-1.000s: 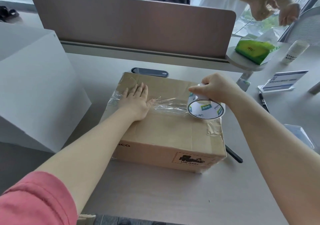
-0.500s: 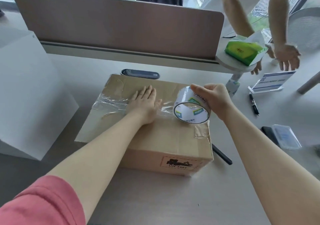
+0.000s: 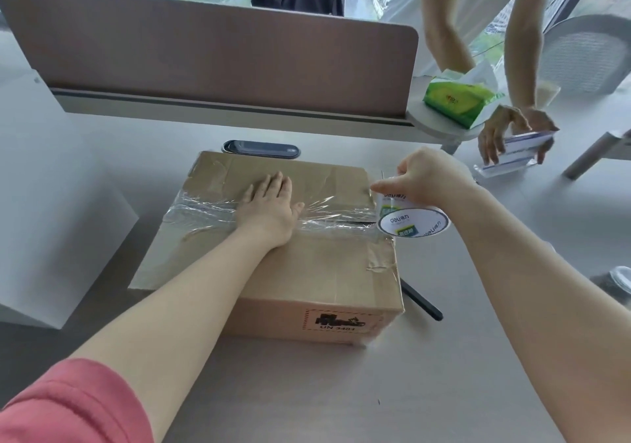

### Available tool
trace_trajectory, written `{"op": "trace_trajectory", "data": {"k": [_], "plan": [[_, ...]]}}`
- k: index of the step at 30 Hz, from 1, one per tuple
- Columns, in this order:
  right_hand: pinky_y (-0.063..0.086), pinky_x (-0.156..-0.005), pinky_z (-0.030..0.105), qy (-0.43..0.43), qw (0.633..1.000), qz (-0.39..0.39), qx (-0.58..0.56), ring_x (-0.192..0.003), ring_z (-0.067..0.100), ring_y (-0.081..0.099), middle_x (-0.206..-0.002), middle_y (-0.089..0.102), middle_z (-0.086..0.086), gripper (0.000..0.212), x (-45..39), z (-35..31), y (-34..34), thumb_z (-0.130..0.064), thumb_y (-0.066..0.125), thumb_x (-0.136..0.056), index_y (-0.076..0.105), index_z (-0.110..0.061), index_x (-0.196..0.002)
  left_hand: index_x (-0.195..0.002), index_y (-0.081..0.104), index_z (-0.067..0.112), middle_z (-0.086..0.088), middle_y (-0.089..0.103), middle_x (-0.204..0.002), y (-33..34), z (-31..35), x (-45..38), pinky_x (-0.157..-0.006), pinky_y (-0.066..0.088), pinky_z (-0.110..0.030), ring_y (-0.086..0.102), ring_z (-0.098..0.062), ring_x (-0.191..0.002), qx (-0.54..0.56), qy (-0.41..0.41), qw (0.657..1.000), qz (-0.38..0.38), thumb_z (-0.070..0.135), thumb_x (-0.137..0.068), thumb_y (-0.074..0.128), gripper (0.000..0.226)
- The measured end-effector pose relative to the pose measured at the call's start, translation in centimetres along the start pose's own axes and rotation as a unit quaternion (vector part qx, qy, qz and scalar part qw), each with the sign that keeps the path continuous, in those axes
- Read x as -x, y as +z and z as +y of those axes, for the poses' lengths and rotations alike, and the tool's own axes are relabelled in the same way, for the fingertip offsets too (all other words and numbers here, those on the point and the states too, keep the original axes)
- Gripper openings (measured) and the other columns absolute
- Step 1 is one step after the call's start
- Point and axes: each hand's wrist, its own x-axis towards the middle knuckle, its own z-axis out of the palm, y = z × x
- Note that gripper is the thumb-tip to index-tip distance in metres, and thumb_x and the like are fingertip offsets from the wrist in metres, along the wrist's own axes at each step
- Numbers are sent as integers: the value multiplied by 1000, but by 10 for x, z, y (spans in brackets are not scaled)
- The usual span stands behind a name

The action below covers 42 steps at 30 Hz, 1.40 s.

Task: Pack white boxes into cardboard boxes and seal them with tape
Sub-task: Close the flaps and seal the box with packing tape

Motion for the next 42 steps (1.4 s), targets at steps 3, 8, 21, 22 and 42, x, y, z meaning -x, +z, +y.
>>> {"op": "trace_trajectory", "data": {"k": [3, 8, 21, 22, 42], "plan": [[24, -49, 28, 2, 990, -24, -138, -51, 16, 35, -49, 32, 2, 54, 0, 17, -2, -37, 66, -81, 33, -12, -45, -149, 5, 8, -5, -6, -159, -7, 11, -1, -120, 0, -36, -4, -19, -148, -10, 8, 1000, 9, 24, -102, 21, 53], [26, -49, 23, 43, 899, -3, -436, -43, 10, 35, -50, 38, 2, 45, 8, 36, 10, -40, 75, -62, 40, -12, -54, -148, 20, 7, -8, 11, -159, -3, 40, -3, -119, 7, -30, 6, -19, -148, 152, 87, 984, 22, 11, -100, 24, 47], [23, -39, 18, 79, 942, 25, -326, -30, 6, 25, -28, 24, -12, 58, 1, 57, 22, -31, 73, -76, 28, -15, -43, -150, -2, 16, 2, -9, -159, 8, 42, -10, -118, -6, -31, -9, -12, -147, 13, 80, 997, -10, 45, -99, 11, 60], [24, -43, 22, 84, 947, 18, -310, -34, 6, 26, -34, 26, -11, 58, 2, 57, 22, -32, 73, -77, 29, -15, -43, -150, -2, 16, 2, -9, -159, 8, 40, -12, -118, -6, -32, -9, -12, -147, 7, 85, 996, -10, 46, -99, 11, 61], [19, -46, 28, 174, 977, -49, -114, -49, 17, 30, -51, 32, 2, 57, 16, 37, 68, -44, 59, -84, 28, -12, -49, -149, 9, 4, -10, -5, -159, -23, 40, -37, -119, -1, -33, -6, -20, -147, 27, 150, 988, -36, 23, -101, 29, 55]]}}
